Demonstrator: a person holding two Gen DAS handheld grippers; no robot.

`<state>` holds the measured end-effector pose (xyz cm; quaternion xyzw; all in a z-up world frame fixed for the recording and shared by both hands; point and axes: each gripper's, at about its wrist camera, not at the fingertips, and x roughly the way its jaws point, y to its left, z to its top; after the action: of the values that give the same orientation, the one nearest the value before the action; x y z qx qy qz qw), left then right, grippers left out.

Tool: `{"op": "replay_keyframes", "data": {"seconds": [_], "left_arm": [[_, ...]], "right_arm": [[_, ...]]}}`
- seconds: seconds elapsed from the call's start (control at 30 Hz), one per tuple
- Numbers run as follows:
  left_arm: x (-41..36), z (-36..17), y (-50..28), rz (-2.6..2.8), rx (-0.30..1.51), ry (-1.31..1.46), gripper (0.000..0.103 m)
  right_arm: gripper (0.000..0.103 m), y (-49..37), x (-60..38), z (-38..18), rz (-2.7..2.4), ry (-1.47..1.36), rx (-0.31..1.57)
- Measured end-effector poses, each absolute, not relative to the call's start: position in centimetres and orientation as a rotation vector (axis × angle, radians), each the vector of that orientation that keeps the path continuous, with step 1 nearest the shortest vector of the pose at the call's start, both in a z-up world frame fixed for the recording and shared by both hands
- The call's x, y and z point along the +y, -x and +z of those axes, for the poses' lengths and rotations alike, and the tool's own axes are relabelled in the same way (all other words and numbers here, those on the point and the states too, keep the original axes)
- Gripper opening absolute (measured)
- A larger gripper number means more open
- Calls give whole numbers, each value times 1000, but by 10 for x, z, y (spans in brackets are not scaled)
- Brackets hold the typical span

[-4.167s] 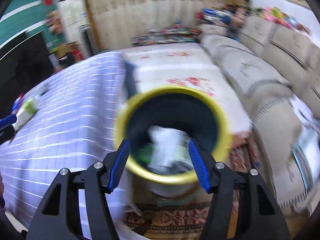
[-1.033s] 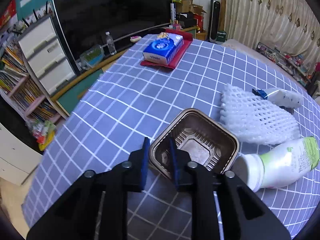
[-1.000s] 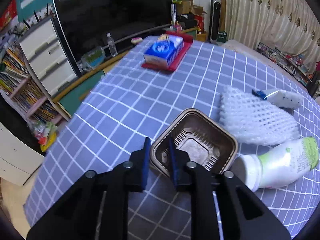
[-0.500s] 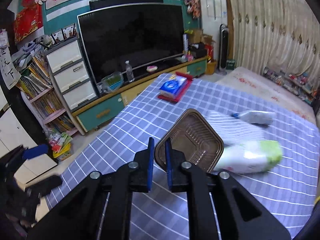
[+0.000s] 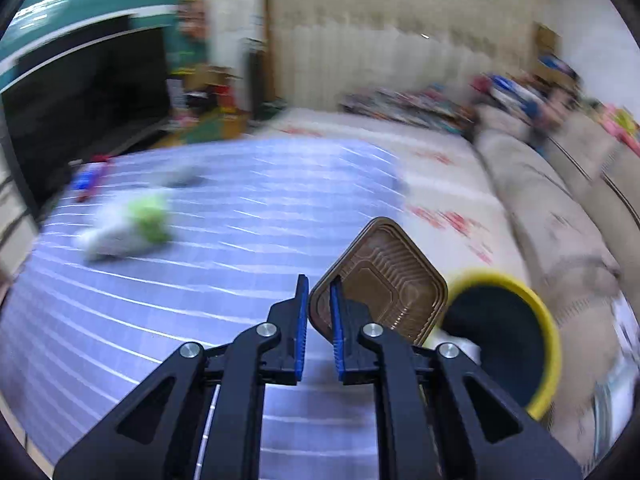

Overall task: Collect trash
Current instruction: 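Carry the brown tray to the yellow bin and open the right gripper, then grasp the white milk bottle with green label with the left gripper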

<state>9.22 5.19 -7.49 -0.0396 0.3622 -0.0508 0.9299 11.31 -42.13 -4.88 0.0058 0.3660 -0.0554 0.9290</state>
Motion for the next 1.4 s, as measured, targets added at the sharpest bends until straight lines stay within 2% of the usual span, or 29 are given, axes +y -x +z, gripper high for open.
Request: {"op": "replay_keyframes", "data": {"seconds": [0.2, 0.47, 0.5, 0.57, 0.6, 1.07, 1.4], "left_arm": [[13, -77, -116, -191, 757, 55, 97], [-27, -86, -153, -293, 800, 16, 97], [-32, -89, -159, -303, 810, 7, 97], [-38, -93, -169, -321, 828, -8, 97], [-41, -96, -173, -329, 835, -13, 97], [-75, -128, -251, -475, 876, -143, 97], [-92, -131, -256, -521, 878, -167, 97]], "right_arm": [[11, -111, -507, -87, -275, -90, 853], [11, -124, -547, -122, -331, -138, 929], [13, -126, -551, -127, -344, -142, 947], [37, -125, -558, -132, -373, -160, 950], [39, -124, -559, -133, -380, -165, 940], [44, -119, -562, -127, -371, -188, 919], [44, -124, -554, -130, -339, -181, 929]]}}
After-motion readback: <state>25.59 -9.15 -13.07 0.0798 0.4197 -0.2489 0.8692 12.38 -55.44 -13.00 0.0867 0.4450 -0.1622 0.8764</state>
